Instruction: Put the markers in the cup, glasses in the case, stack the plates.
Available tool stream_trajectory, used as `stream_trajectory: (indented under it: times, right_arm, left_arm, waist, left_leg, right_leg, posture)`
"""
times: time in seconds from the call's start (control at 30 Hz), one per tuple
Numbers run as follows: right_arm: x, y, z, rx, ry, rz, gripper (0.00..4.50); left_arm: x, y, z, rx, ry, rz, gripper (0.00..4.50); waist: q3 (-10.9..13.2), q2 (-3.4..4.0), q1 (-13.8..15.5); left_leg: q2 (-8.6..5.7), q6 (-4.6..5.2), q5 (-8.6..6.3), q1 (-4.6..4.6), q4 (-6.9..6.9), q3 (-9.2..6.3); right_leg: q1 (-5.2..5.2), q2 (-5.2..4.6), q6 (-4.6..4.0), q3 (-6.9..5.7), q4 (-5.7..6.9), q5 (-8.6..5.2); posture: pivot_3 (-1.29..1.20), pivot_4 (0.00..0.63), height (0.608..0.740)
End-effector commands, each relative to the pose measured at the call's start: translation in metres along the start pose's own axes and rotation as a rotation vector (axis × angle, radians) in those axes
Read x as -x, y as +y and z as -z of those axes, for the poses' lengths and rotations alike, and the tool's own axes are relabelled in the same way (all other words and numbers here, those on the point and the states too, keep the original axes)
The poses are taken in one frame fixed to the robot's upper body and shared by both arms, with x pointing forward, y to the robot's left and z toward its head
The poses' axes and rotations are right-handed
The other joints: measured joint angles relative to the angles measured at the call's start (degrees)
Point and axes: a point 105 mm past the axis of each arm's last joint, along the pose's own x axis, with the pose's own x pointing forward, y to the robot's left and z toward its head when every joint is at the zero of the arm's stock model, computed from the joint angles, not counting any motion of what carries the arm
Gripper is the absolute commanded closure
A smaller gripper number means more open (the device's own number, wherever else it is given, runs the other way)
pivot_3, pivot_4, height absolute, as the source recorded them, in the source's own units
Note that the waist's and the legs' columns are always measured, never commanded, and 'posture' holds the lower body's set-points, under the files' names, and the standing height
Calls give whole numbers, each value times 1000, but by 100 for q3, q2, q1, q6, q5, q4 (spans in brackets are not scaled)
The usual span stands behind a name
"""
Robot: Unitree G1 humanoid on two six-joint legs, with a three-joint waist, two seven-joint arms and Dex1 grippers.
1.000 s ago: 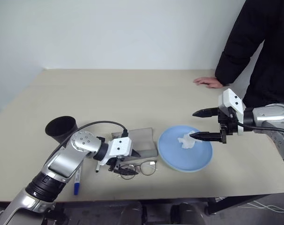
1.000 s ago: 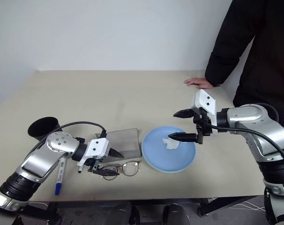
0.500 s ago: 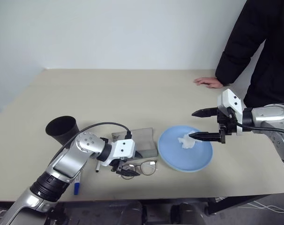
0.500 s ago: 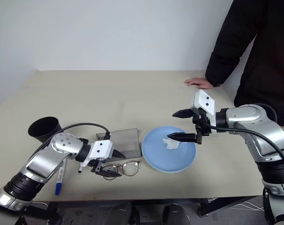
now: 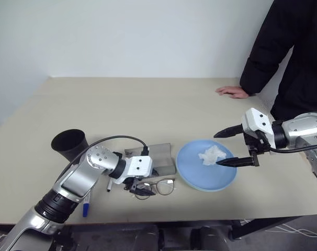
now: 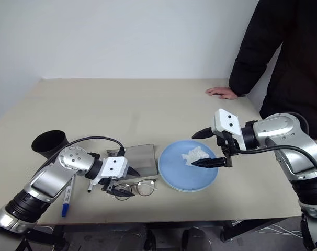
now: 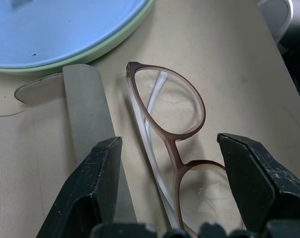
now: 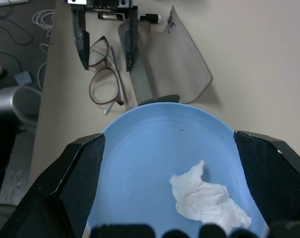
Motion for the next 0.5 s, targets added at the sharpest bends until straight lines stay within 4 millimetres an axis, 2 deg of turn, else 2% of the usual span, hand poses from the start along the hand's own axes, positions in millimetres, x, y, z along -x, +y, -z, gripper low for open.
stream_trajectory:
  times: [0.03, 0.37, 0.5]
  right_arm:
    - [4, -3, -10, 50, -9, 14, 0]
    - [1, -2, -9, 44, -11, 19, 0]
    - [1, -2, -10, 42, -17, 20, 0]
  left_arm:
    - [7, 6, -15, -61, -12, -18, 1264]
    - [3, 0, -11, -53, 0, 12, 1264]
    - [1, -3, -11, -54, 0, 33, 2446]
  waist:
    - [0, 0, 2]
    - [0, 0, 2]
    - [0, 0, 0]
  left_leg:
    - [0, 0, 0, 0, 0, -1]
    - [-1, 0, 0, -1, 2, 0]
    - [-3, 0, 0, -1, 2, 0]
  right_leg:
    - [0, 0, 0, 0, 0, 0]
    - [1, 1, 1, 0, 2, 0]
    - [3, 0, 1, 1, 2, 0]
  posture:
    - [0, 0, 697]
    - [0, 0, 697]
    - [0, 0, 697]
